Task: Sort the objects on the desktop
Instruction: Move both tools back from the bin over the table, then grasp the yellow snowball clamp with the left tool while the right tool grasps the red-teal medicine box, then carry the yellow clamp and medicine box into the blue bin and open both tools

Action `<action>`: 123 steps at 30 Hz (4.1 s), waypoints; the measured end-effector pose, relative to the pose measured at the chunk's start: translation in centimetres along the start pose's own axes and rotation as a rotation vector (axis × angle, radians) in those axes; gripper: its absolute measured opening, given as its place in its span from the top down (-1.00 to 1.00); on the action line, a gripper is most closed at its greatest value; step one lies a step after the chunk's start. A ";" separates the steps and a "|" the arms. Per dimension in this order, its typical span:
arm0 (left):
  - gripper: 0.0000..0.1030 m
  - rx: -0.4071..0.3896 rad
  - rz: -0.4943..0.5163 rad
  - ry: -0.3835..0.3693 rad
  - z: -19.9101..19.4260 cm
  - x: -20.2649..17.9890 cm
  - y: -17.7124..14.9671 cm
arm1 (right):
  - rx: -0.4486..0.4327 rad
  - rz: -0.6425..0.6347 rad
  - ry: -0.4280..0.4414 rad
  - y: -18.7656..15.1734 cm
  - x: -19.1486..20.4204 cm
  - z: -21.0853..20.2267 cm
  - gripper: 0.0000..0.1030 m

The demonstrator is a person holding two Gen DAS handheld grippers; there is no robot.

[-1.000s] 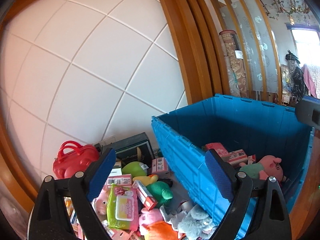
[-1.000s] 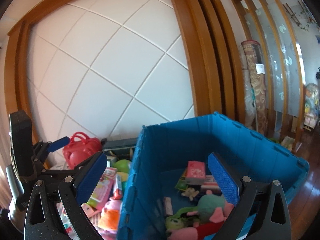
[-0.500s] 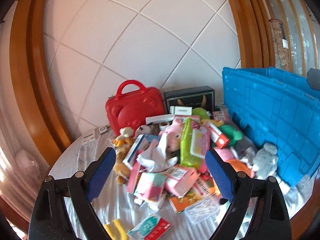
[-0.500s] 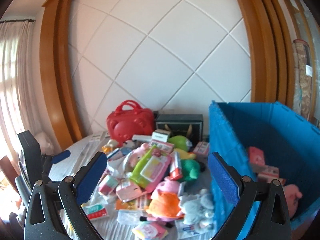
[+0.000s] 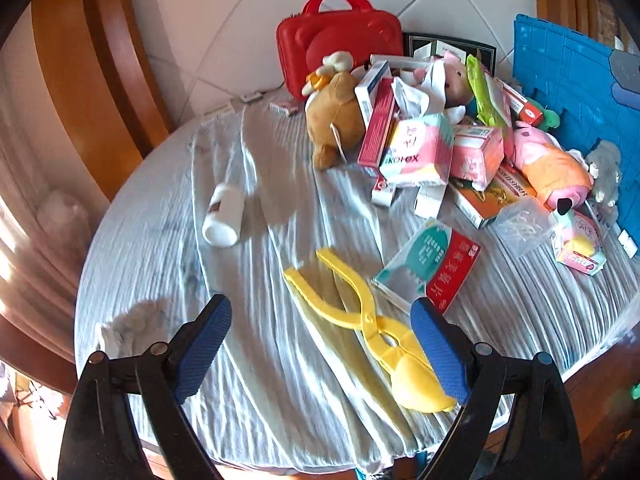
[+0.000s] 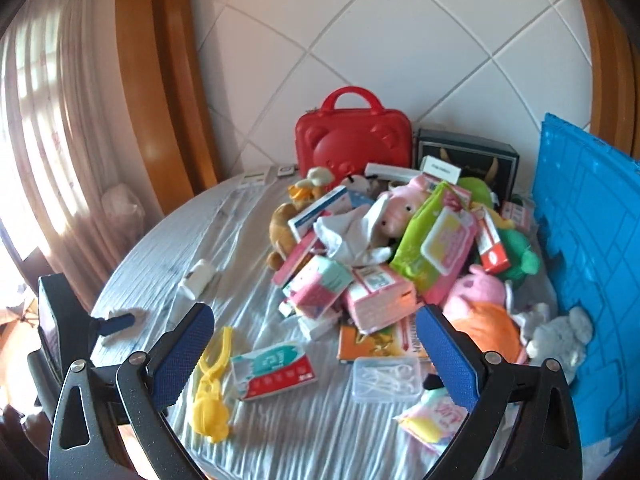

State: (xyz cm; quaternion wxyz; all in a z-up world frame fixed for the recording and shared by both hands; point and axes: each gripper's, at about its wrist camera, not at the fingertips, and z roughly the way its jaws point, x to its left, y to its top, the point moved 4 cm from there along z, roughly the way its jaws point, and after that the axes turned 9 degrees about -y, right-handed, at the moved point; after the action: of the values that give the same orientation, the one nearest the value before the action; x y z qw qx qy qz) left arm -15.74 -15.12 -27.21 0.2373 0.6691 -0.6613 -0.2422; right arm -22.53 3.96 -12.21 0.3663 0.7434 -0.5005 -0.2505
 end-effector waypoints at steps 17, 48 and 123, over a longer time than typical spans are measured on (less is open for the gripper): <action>-0.37 0.235 -0.216 -0.105 8.8 -0.2 -2.4 | 0.254 -0.202 0.210 -4.3 1.8 11.0 -0.99; 0.00 0.314 -0.003 -0.419 7.9 5.8 -2.6 | 0.547 0.210 -0.337 -9.9 7.9 20.7 -0.75; 0.31 -0.384 0.638 -0.775 -11.6 -52.8 30.2 | -0.284 0.381 -0.870 7.3 -38.8 -22.7 -0.54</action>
State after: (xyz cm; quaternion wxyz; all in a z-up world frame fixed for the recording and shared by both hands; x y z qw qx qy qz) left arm -32.02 37.23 1.51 0.1557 0.2410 -0.8149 -0.5036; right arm -24.32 44.99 7.60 0.2602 0.4080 -0.6948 -0.5320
